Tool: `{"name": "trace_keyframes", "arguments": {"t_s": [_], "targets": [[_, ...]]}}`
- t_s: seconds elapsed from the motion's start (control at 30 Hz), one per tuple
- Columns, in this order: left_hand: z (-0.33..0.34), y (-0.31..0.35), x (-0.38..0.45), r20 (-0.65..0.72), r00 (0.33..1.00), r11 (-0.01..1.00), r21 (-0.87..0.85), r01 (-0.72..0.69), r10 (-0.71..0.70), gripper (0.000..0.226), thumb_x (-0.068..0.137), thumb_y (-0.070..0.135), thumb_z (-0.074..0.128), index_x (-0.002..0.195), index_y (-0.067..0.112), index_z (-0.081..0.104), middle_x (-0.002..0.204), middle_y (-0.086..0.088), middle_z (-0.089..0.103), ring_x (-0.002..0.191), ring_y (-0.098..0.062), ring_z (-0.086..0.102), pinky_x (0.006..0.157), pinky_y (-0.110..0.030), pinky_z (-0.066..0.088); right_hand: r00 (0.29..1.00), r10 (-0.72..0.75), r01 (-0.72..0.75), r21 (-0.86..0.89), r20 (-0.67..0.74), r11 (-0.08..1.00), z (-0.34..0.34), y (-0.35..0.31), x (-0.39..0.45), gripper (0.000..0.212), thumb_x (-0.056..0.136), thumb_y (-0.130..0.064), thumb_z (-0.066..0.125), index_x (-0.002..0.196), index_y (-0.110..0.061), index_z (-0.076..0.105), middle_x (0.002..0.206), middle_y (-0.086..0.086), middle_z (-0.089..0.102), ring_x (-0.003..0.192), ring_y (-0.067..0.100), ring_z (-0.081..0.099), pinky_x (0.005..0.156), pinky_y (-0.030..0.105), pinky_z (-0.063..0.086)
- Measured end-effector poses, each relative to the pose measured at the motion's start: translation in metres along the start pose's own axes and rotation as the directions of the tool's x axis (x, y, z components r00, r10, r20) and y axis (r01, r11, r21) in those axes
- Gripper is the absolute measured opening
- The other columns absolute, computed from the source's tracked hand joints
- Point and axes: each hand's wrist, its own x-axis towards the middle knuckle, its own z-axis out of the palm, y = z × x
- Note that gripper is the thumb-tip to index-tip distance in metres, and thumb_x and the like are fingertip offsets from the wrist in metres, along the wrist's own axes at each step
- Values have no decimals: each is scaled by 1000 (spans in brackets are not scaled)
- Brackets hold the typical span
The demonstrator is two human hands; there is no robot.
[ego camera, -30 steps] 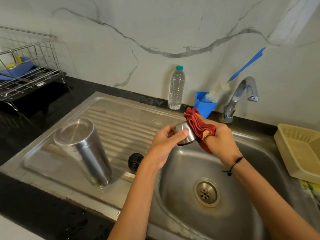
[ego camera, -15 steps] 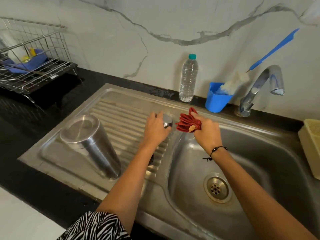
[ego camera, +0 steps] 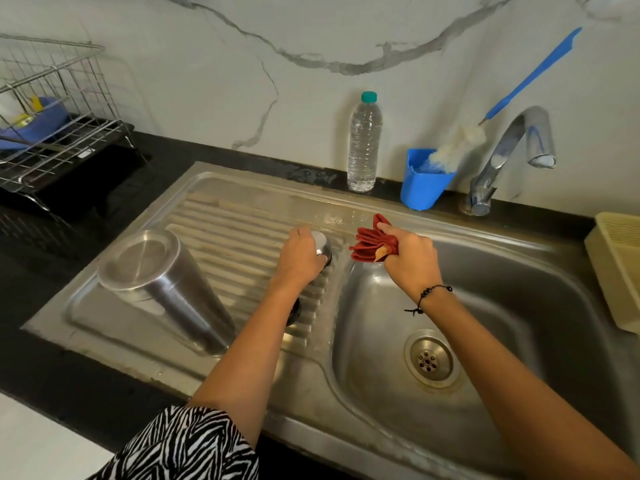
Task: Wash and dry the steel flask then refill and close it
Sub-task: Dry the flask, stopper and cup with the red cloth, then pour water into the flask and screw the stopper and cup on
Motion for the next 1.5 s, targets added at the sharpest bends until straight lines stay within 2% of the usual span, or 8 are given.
{"name": "trace_keyframes", "arguments": {"t_s": [0.2,0.33,0.63,0.83,0.97,1.27,1.4,1.5], "targets": [[-5,9,-9,-48,999,998,59,-19,22,79,86,31,68,145,3,22,140,-20,36,126,-35,41,102,-39,36,1000,12,-12,-25,4,1000,-16,8,-3,49,87,-5,53,133,-22,50,117,7,65,110,27,57,95,34,46],[-8,44,-17,-91,981,978,131,-160,173,86,89,33,62,151,7,8,146,-21,29,133,-34,33,109,-41,28,999,31,-33,-59,-34,998,-54,21,-7,52,85,0,49,134,-19,49,120,10,63,113,28,55,99,33,43],[27,152,-31,202,878,866,178,-468,433,73,91,35,57,149,12,19,152,-21,16,138,-36,24,111,-43,27,931,200,-268,-201,-306,942,-191,91,-25,42,83,-2,52,125,-5,49,115,21,61,109,39,53,92,39,42],[55,200,-37,340,809,827,136,-546,479,72,93,33,57,151,15,17,158,-18,6,144,-36,15,114,-43,23,876,318,-442,-340,-363,830,-242,169,-16,19,84,-6,53,102,-4,61,101,19,64,96,35,58,71,31,41],[79,217,-36,412,777,827,93,-555,475,71,93,31,57,151,15,19,156,-16,11,143,-33,17,113,-43,26,861,369,-494,-404,-350,770,-238,218,-6,21,88,-10,53,106,-3,61,108,18,62,102,35,57,83,36,45],[114,227,-35,475,746,809,112,-578,467,69,94,32,55,150,14,19,153,-17,16,138,-34,24,112,-44,30,929,364,-288,-749,-67,597,-215,285,-6,38,93,-16,47,130,-9,41,119,15,54,99,32,56,71,36,46],[120,227,-44,487,745,811,117,-573,456,67,95,31,54,150,15,19,154,-17,14,140,-35,21,112,-44,27,838,530,-250,-771,130,585,-228,273,-2,67,88,-14,56,144,-9,20,138,18,39,119,33,46,91,38,45],[119,227,-50,478,742,807,109,-581,470,67,95,31,53,150,16,20,153,-16,17,139,-34,23,111,-43,28,733,643,-302,-740,222,600,-239,252,-1,80,85,-3,53,149,-10,5,148,19,25,124,35,41,95,39,45]]}}
